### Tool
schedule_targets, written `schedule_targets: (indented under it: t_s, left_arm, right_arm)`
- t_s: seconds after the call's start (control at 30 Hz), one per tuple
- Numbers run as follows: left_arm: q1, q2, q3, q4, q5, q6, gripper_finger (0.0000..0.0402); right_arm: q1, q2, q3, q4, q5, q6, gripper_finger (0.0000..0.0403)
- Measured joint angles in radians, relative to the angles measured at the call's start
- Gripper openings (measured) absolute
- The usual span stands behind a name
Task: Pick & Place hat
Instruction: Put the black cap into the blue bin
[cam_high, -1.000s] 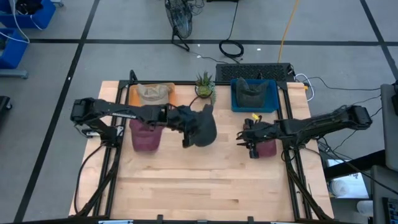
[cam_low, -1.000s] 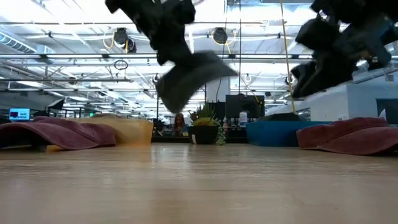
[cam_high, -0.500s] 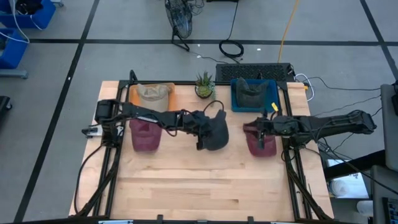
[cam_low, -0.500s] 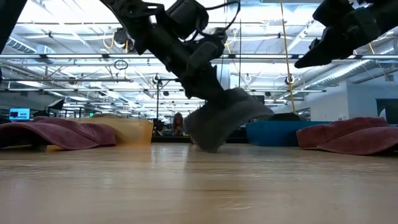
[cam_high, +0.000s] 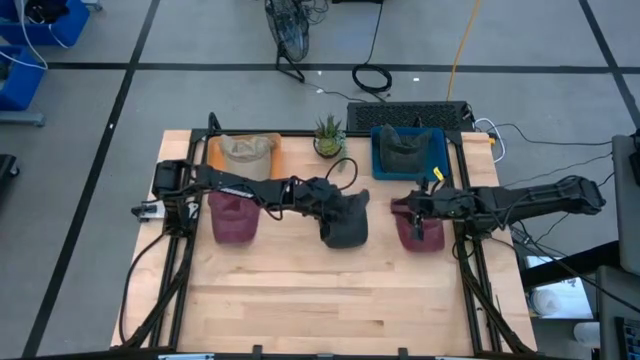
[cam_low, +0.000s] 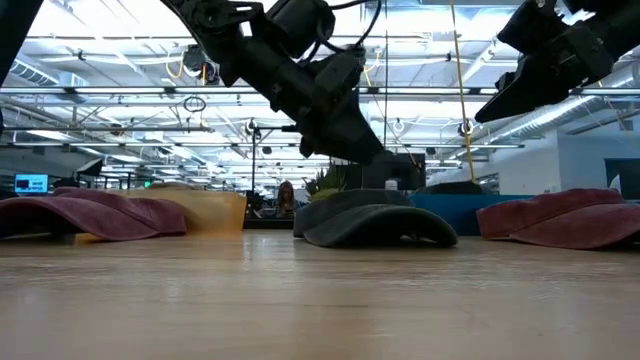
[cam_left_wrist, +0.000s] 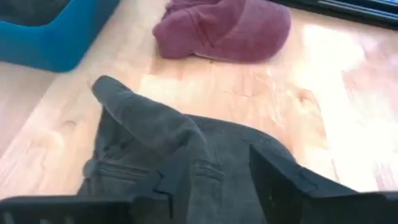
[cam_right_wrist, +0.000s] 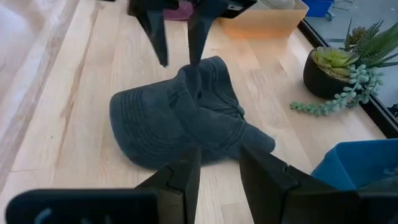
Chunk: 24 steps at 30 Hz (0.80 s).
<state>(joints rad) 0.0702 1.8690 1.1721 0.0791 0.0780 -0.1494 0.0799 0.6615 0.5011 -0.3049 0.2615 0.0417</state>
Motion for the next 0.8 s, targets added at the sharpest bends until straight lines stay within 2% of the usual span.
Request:
schedule_targets:
  t_s: [0.17, 0.23, 0.3, 0.47, 0.57, 0.7, 0.8]
  left_arm:
    - [-0.001, -0.01, 0.0, -0.009, 0.002, 0.009, 0.0196]
    - [-0.001, -0.029, -0.001, -0.009, 0.001, 0.009, 0.0201]
    - [0.002, -0.065, -0.001, -0.036, 0.001, 0.009, 0.02]
    - [0.023, -0.192, -0.001, -0.116, -0.006, -0.061, 0.0186]
    - [0.021, -0.272, -0.001, -0.133, -0.07, -0.074, 0.0174]
    - [0.008, -0.347, 0.0, -0.09, -0.174, -0.021, 0.0158]
    - [0.009, -0.373, 0.001, -0.036, -0.184, -0.008, 0.0148]
  right_arm:
    - [0.0, 0.015, 0.0, 0.005, 0.0, -0.001, 0.0098]
    - [0.0, 0.026, -0.011, 0.057, 0.002, -0.004, 0.0098]
    - [0.0, 0.036, -0.049, 0.173, 0.002, -0.015, 0.0098]
    - [0.0, 0.081, -0.226, 0.628, -0.003, -0.046, 0.0098]
    - [-0.009, 0.116, -0.273, 0.795, -0.002, -0.053, 0.0098]
    - [-0.048, 0.189, -0.189, 0.754, -0.057, -0.058, 0.0098]
    - [-0.083, 0.284, -0.054, 0.605, -0.152, -0.067, 0.0098]
